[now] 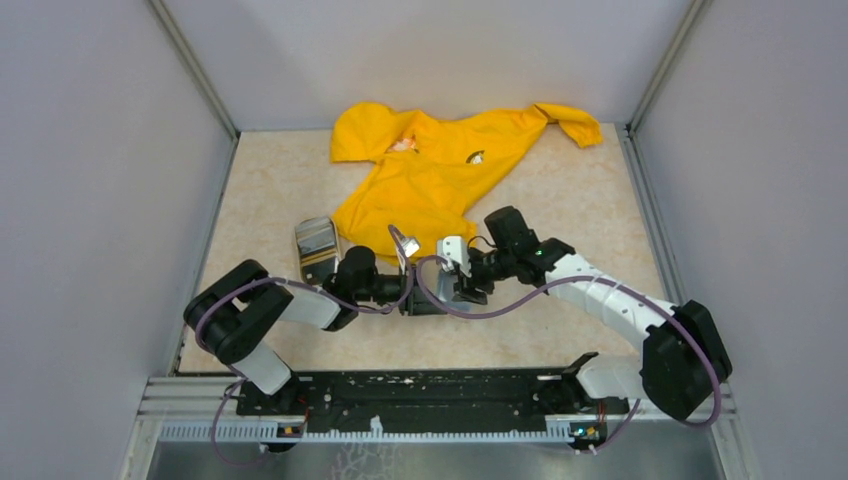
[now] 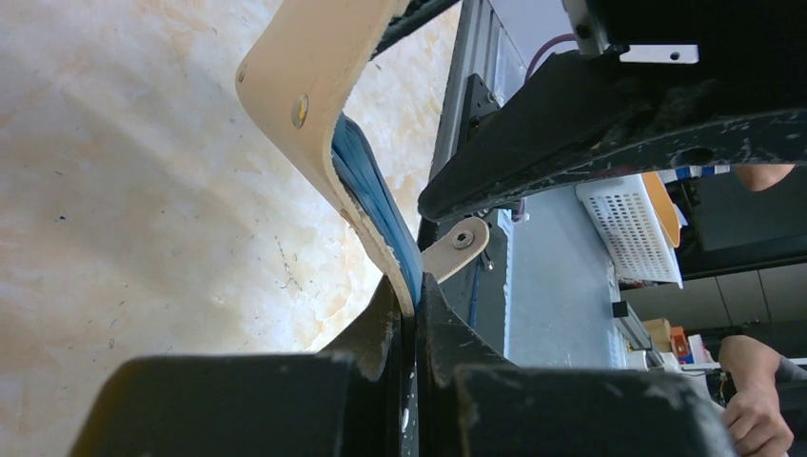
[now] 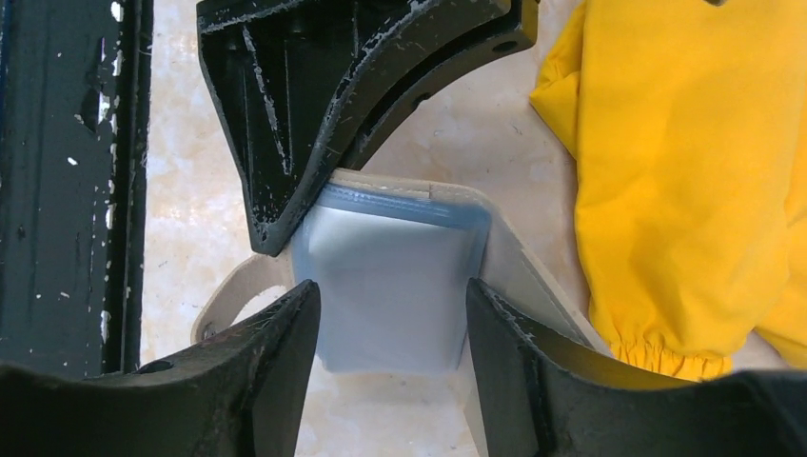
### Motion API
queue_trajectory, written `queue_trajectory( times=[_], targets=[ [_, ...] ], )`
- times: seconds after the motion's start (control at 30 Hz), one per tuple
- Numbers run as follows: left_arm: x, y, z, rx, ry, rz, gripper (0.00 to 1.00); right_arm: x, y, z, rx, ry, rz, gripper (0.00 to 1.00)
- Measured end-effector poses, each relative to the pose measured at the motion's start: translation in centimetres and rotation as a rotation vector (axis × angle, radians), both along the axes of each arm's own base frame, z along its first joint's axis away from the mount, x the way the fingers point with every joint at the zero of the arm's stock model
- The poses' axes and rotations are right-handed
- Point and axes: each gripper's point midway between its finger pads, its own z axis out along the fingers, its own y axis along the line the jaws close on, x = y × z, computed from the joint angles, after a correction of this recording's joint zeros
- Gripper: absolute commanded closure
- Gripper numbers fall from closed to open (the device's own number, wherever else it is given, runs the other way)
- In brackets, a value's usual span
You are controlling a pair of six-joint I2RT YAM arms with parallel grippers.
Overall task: Put the credit cards into the card holder
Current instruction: Open the card holder at the center of the board.
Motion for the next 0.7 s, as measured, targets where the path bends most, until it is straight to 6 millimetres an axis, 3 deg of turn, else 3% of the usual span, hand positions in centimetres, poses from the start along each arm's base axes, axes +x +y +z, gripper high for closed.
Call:
queue_trajectory(
  times=[0.3, 0.57, 0.7],
  targets=[
    [0.1, 0.0, 0.7, -0.021, -0.044, 0.007, 1.0, -0.3, 0.8, -0.9, -0.032, 0.0, 0.005, 0.36],
    [0.3, 0.1, 0.7, -0.022, -0.073, 0.021, 1.0, -0.2, 0.8, -1.0, -0.04, 0.005, -0.016, 0.56],
    [0.6, 0.2, 0.8, -0.015, -0.102, 0.03, 1.0, -0.4, 0.8, -1.0, -0.041, 0.012, -0.019, 0.58]
  ],
)
